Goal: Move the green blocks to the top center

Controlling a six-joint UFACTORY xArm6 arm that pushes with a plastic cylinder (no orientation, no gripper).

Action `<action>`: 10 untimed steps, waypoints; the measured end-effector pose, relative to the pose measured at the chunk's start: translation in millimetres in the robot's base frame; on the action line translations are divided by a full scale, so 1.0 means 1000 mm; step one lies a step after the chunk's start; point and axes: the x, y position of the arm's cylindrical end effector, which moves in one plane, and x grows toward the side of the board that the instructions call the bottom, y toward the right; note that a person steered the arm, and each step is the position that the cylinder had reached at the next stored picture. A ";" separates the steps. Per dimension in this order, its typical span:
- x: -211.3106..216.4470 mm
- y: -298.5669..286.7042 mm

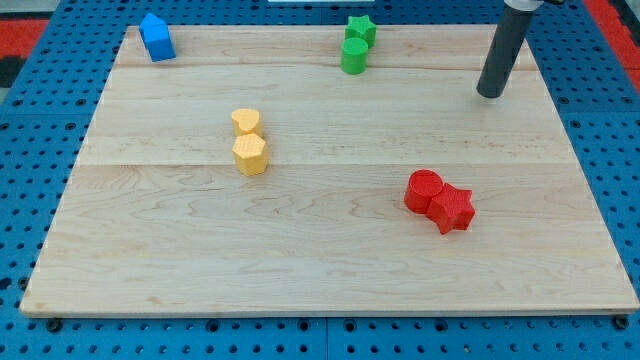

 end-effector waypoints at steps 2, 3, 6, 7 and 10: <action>0.000 0.005; -0.003 0.005; -0.004 0.000; -0.003 -0.014; 0.043 -0.055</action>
